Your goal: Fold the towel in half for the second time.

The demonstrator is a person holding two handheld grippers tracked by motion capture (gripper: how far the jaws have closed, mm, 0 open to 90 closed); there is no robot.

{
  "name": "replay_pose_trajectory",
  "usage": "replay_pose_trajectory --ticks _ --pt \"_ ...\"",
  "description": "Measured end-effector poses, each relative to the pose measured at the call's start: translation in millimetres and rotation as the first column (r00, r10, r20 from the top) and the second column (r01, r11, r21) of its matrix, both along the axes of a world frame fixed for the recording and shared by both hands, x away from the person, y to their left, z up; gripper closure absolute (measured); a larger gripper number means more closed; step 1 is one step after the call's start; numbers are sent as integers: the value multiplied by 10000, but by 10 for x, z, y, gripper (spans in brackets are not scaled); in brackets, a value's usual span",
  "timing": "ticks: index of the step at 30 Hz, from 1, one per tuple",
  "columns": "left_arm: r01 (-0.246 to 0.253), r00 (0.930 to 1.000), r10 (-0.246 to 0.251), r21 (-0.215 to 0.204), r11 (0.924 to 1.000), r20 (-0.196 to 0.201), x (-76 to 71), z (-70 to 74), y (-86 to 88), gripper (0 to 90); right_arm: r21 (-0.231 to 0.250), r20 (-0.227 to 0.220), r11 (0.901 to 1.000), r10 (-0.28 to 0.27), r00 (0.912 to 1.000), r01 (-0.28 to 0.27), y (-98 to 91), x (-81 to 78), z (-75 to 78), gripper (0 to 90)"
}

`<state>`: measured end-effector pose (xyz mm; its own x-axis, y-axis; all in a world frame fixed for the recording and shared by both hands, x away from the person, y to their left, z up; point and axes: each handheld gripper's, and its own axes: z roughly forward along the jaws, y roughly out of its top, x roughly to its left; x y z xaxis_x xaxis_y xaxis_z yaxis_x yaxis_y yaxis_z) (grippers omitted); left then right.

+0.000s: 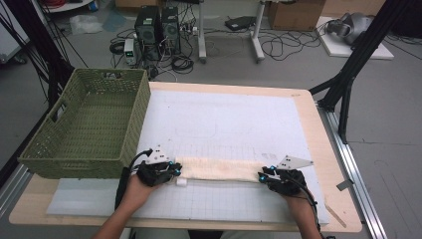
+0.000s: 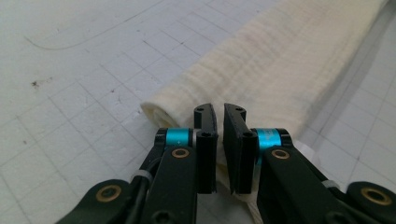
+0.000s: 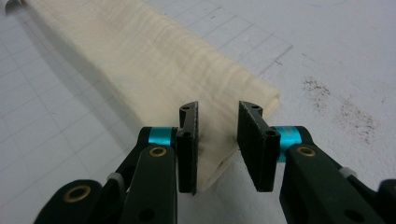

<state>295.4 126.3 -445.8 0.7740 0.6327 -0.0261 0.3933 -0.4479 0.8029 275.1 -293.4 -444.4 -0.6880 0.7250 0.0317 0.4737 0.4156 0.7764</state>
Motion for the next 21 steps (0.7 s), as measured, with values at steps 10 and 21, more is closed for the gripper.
replay_pose_trajectory --ticks 10,21 --pt "-201 9998 201 -71 9998 -36 16 34 70 831 -271 121 9996 82 9999 -79 -37 -26 46 607" --pt "-1455 9809 1757 -2854 9473 830 35 225 239 286 911 1418 9831 -1704 9751 1585 -233 -115 246 216"
